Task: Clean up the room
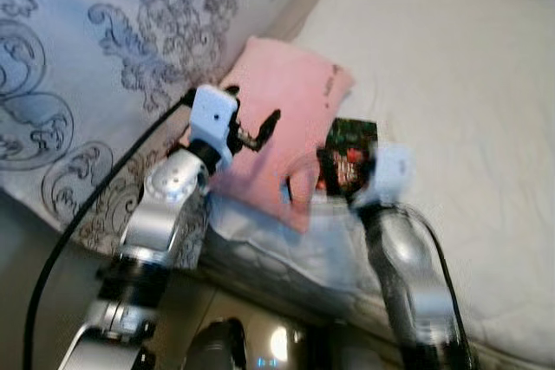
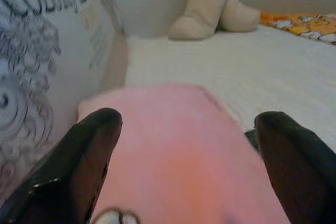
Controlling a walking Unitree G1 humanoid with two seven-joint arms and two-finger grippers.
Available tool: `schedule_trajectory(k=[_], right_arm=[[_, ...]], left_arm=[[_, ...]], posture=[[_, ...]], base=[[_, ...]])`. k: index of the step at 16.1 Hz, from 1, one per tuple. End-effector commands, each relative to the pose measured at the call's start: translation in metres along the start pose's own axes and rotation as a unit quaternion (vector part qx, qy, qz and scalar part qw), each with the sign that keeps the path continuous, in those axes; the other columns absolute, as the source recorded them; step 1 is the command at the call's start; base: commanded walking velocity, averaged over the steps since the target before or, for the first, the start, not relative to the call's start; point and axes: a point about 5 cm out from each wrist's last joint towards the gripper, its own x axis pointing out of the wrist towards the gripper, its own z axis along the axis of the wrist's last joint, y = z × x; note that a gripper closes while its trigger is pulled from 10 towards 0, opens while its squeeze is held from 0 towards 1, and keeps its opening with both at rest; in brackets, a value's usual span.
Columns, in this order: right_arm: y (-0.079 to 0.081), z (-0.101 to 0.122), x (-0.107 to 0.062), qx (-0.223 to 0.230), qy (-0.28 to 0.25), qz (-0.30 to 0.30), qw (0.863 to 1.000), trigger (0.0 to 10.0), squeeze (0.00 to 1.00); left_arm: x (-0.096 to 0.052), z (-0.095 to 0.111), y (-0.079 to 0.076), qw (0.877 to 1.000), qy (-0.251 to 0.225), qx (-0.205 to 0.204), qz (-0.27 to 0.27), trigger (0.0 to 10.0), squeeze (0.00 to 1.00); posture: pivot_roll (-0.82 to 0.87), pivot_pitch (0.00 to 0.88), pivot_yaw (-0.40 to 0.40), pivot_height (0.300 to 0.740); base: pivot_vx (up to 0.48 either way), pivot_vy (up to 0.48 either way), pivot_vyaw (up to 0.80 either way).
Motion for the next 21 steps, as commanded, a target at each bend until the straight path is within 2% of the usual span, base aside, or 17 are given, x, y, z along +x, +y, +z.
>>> schedule_trajectory(k=[1,2,3,5,7,8,10,12,18,21], right_arm=[[0.007,-0.001,0.001,-0.006,0.000,-0.012,1.000,10.0,1.00],[0.004,-0.004,0.002,-0.009,0.007,-0.021,1.000,10.0,1.00],[-0.007,-0.013,0.005,-0.015,0.028,-0.045,0.998,10.0,0.00],[-0.027,-0.017,0.010,-0.036,0.037,-0.081,0.995,10.0,0.00],[-0.044,-0.020,0.009,-0.056,0.047,-0.115,0.991,10.0,0.00],[-0.055,-0.023,0.007,-0.068,0.055,-0.139,0.986,10.0,0.00],[-0.061,-0.027,0.007,-0.066,0.063,-0.154,0.984,10.0,0.00],[-0.071,-0.041,0.011,-0.054,0.087,-0.167,0.981,10.0,0.00],[-0.092,-0.054,0.026,-0.021,0.131,-0.208,0.969,10.0,0.00],[-0.089,-0.070,0.029,0.046,0.166,-0.198,0.965,10.0,0.00]], left_arm=[[0.001,0.001,-0.008,1.000,0.003,0.000,-0.011,10.0,1.00],[0.001,0.001,-0.008,1.000,0.005,-0.006,-0.012,10.0,0.00],[0.002,0.001,-0.014,1.000,0.008,-0.004,-0.022,10.0,0.00],[-0.001,-0.005,-0.023,0.999,0.022,-0.027,-0.028,10.0,0.00],[-0.002,-0.007,-0.029,0.998,0.024,-0.061,-0.024,10.0,0.00],[-0.001,-0.005,-0.038,0.995,0.017,-0.087,-0.036,10.0,0.00],[0.001,-0.003,-0.043,0.995,0.017,-0.093,-0.043,10.0,0.00],[0.003,-0.003,-0.046,0.994,0.021,-0.092,-0.047,10.0,0.00],[0.006,0.001,-0.042,0.996,0.019,-0.075,-0.049,10.0,0.00],[0.005,0.000,-0.040,0.997,0.022,-0.065,-0.047,10.0,0.00]], posture=[[-0.12,0.132,0.021,0.740],[-0.12,0.132,0.023,0.740],[-0.12,0.133,0.025,0.740],[-0.12,0.130,0.032,0.740],[-0.11,0.128,0.037,0.740],[-0.12,0.127,0.038,0.740],[-0.12,0.126,0.042,0.740],[-0.13,0.126,0.051,0.740],[-0.11,0.115,0.059,0.740],[-0.10,0.106,0.061,0.740]], base=[[0.000,0.000,0.00],[0.000,0.000,0.00],[0.000,0.000,0.00],[0.000,0.000,0.00],[0.000,0.000,0.00],[0.000,0.000,0.00],[0.000,0.000,0.00],[0.000,0.000,0.00],[0.000,0.000,0.00],[0.000,0.000,0.00]])
